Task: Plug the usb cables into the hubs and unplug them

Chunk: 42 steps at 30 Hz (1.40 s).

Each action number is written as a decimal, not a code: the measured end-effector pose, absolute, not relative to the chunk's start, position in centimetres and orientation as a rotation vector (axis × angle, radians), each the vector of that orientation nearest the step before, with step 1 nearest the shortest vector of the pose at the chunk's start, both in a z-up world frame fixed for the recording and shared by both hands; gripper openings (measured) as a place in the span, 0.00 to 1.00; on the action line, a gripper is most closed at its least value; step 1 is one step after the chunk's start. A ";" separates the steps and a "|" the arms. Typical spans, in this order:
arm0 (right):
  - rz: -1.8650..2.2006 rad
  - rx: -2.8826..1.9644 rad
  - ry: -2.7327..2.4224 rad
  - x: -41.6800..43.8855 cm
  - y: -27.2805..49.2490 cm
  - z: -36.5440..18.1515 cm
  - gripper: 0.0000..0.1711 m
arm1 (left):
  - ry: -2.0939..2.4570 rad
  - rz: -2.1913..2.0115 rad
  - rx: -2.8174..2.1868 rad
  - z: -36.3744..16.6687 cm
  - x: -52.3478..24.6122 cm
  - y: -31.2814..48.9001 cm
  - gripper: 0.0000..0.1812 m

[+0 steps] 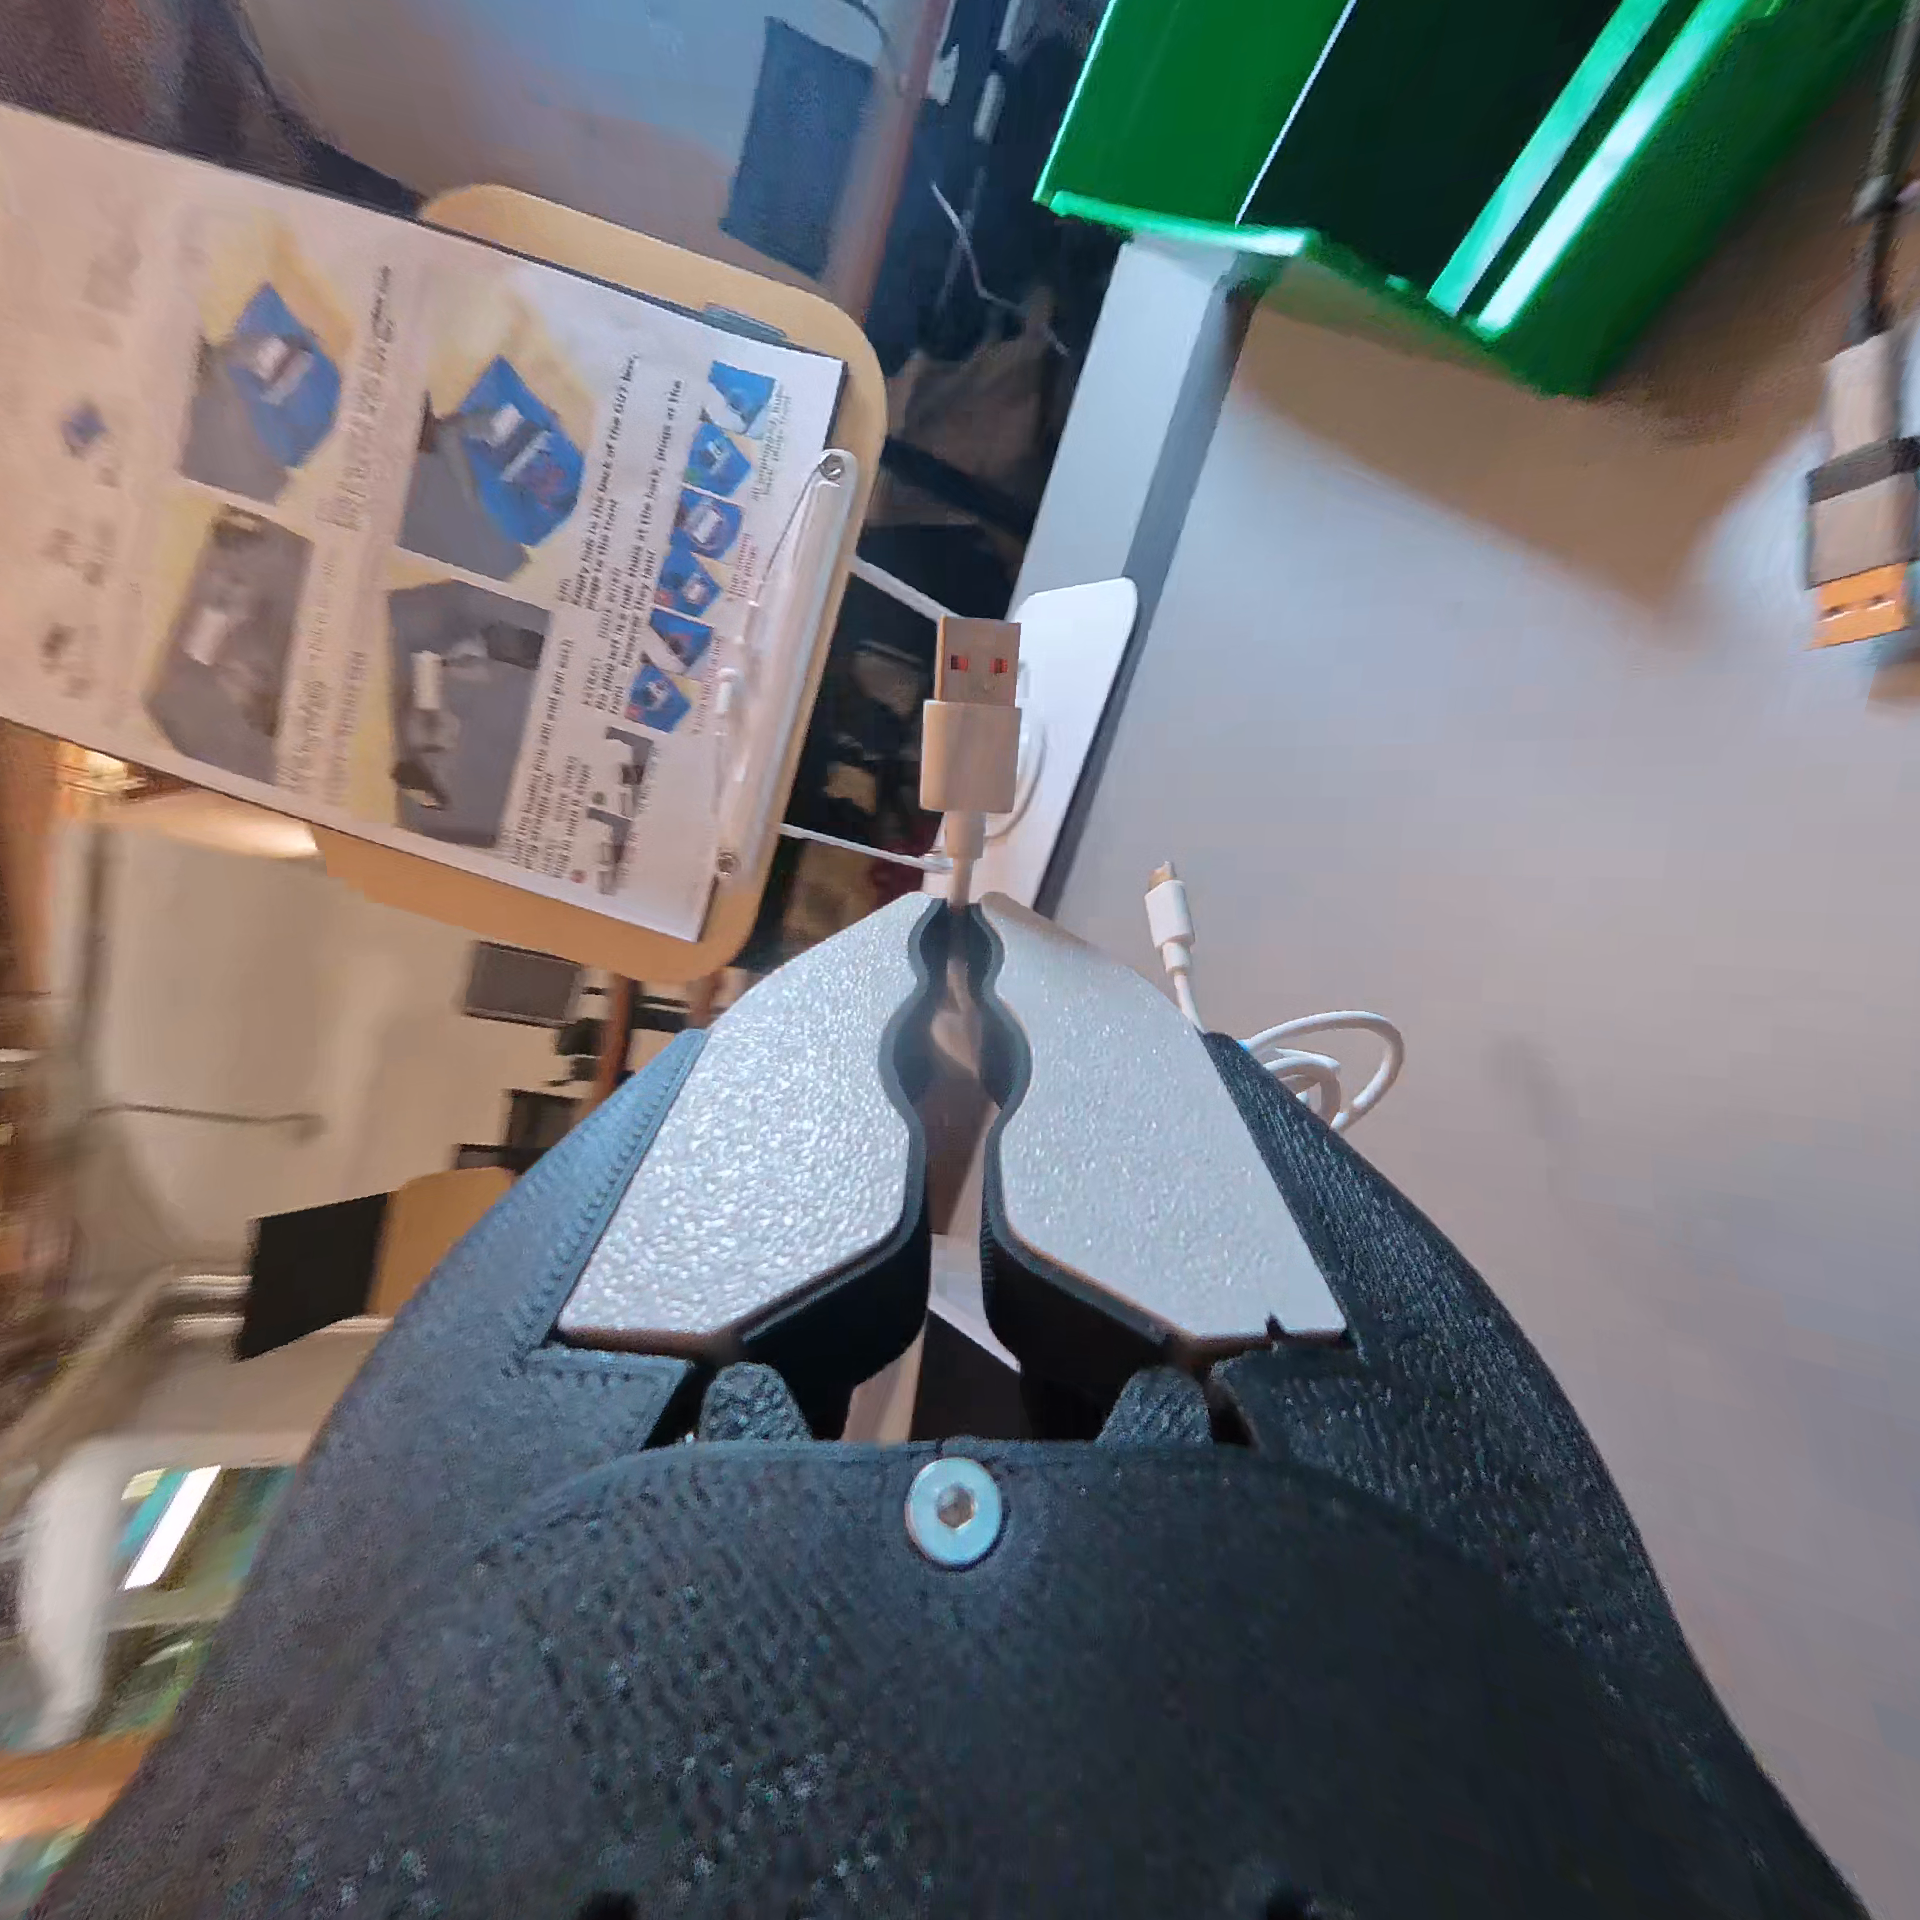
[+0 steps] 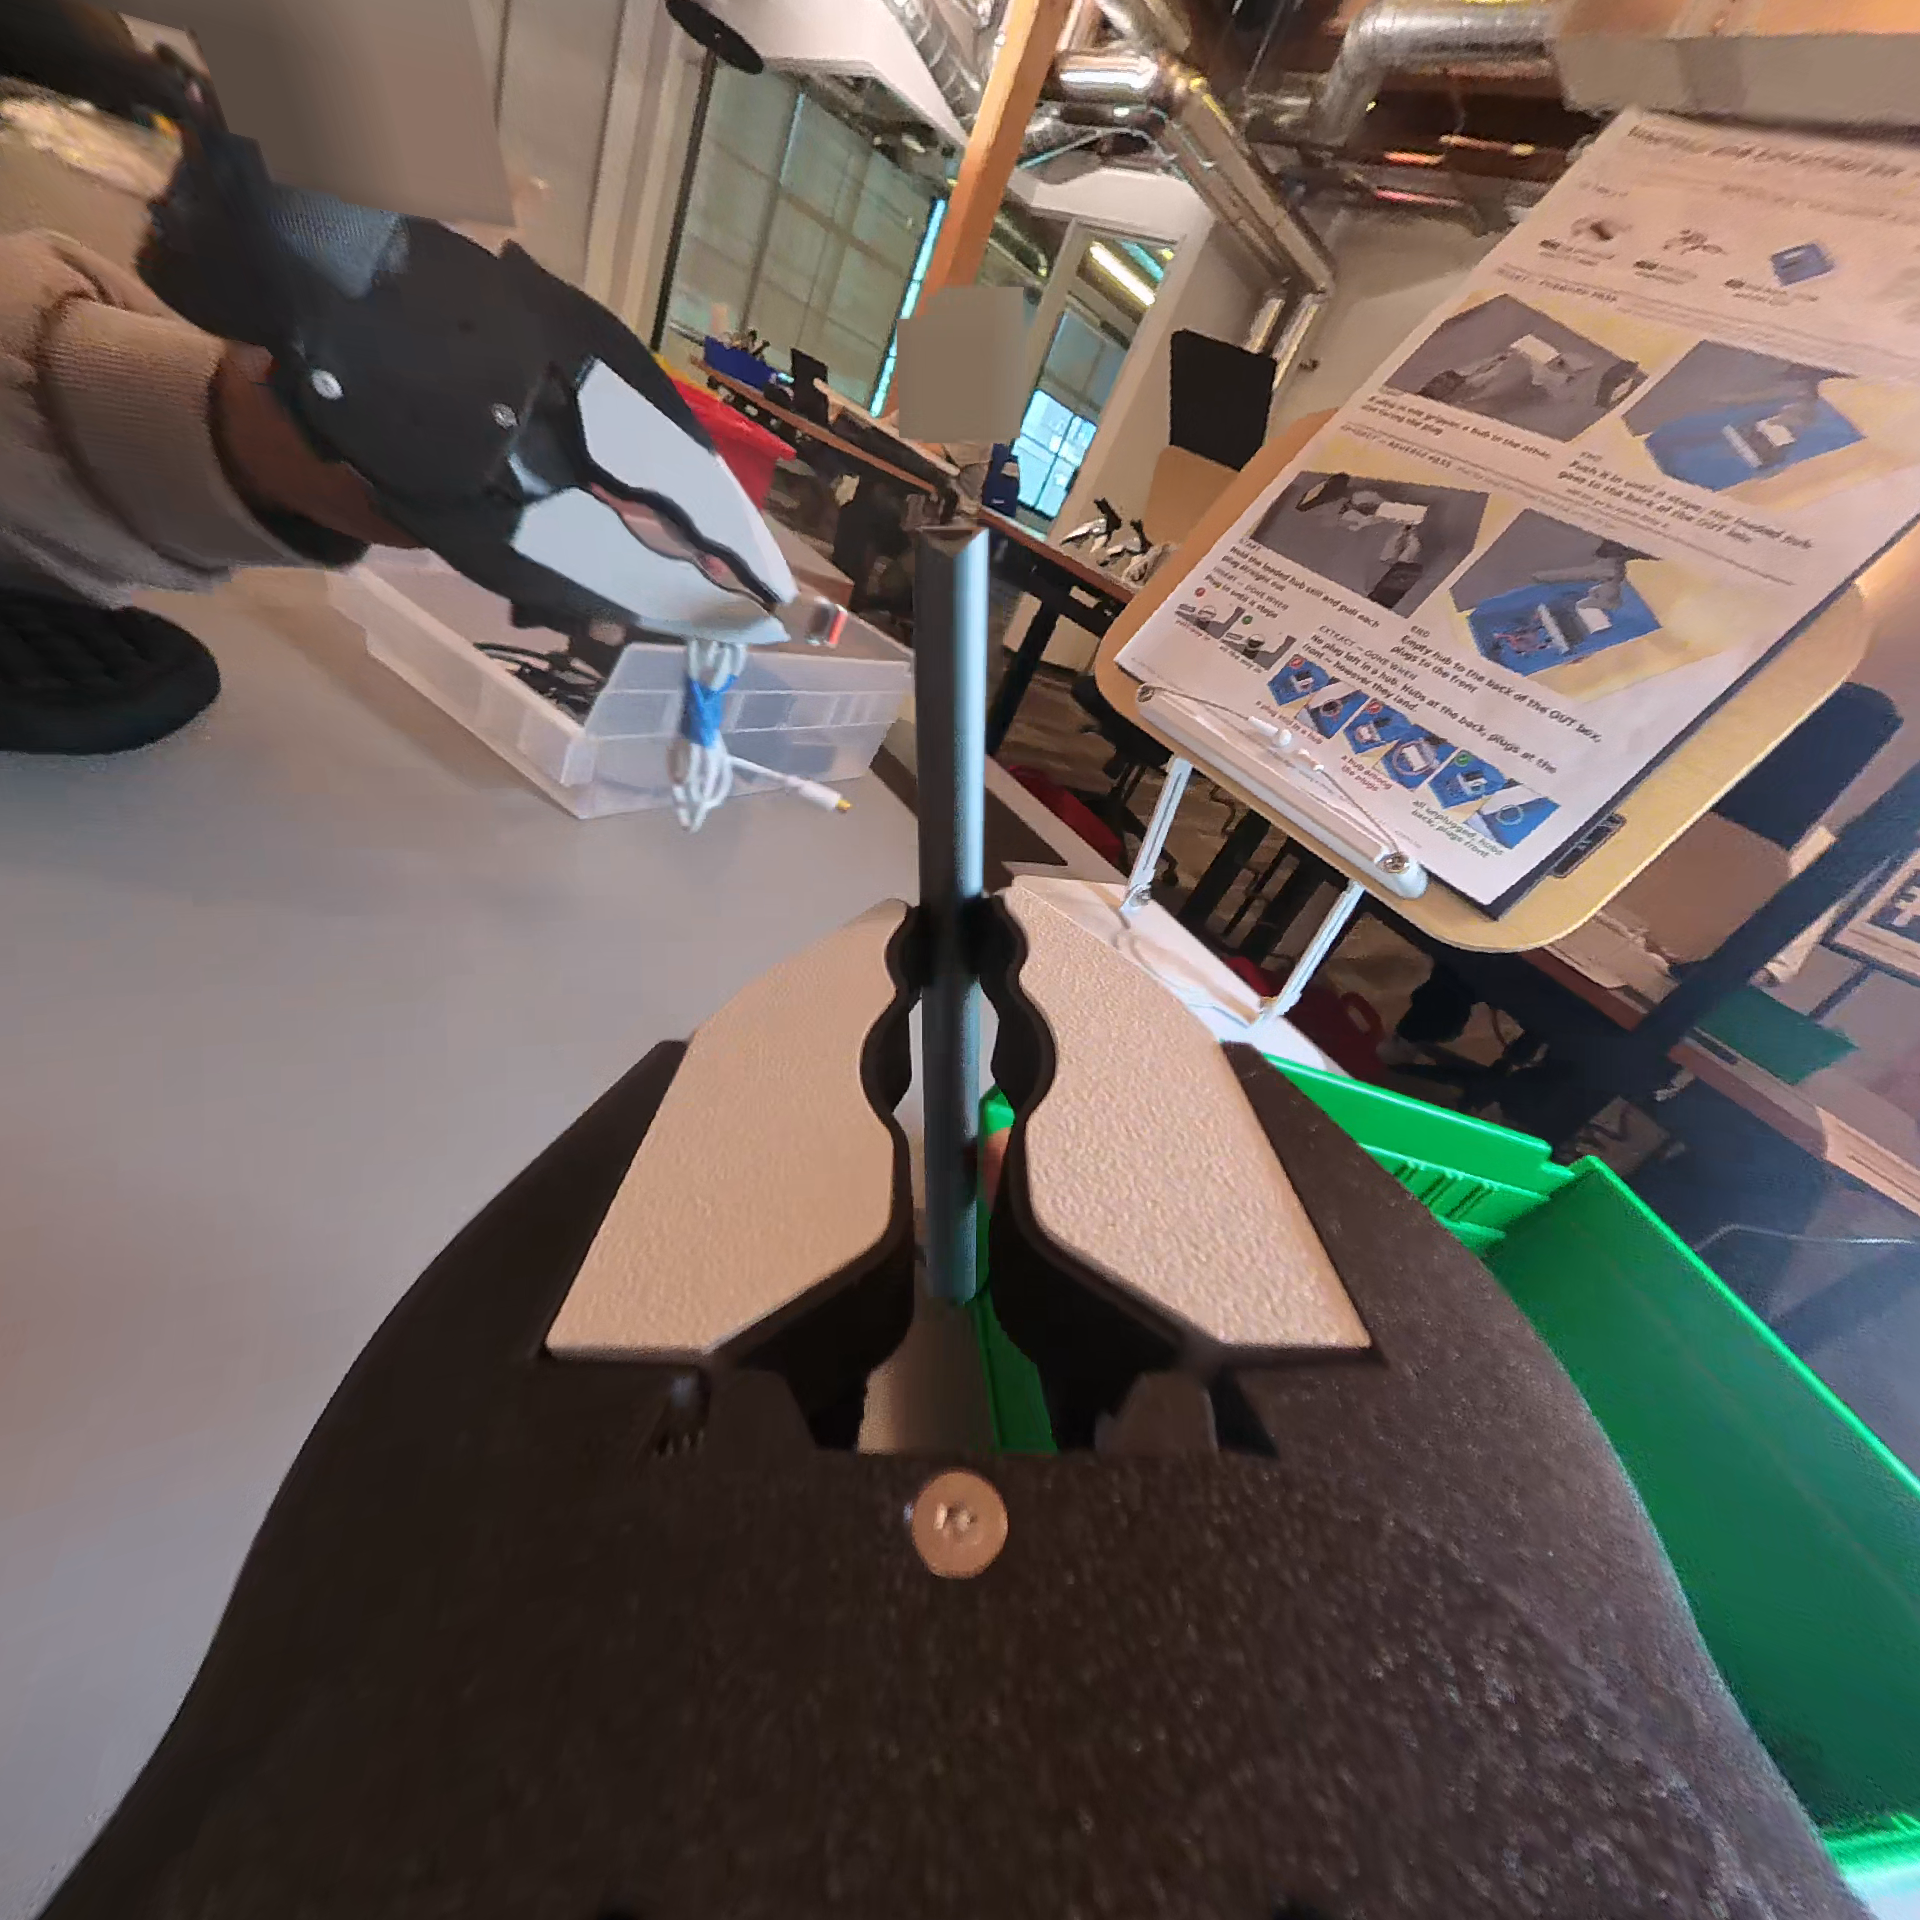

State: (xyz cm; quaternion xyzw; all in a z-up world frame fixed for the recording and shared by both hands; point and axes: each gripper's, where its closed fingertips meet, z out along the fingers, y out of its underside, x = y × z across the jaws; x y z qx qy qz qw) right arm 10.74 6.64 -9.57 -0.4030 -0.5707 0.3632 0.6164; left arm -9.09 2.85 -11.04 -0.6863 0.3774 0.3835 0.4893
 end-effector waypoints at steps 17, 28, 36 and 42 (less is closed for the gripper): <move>1.000 -0.931 -1.340 10.4 5.5 -9.9 0.06 | 1.360 -0.070 -1.988 -22.9 2.3 -6.3 0.17; 1.375 -0.721 -1.325 9.2 -1.7 -6.6 0.06 | 1.212 -0.216 -1.712 -15.7 7.2 0.9 0.21; 1.342 -0.693 -1.455 9.2 -2.6 -8.6 0.06 | 1.338 -0.196 -1.605 -15.1 8.7 0.0 0.06; 0.987 -0.723 -1.589 7.9 -1.6 -12.0 0.07 | 1.467 0.183 -1.622 -16.2 4.9 0.6 0.06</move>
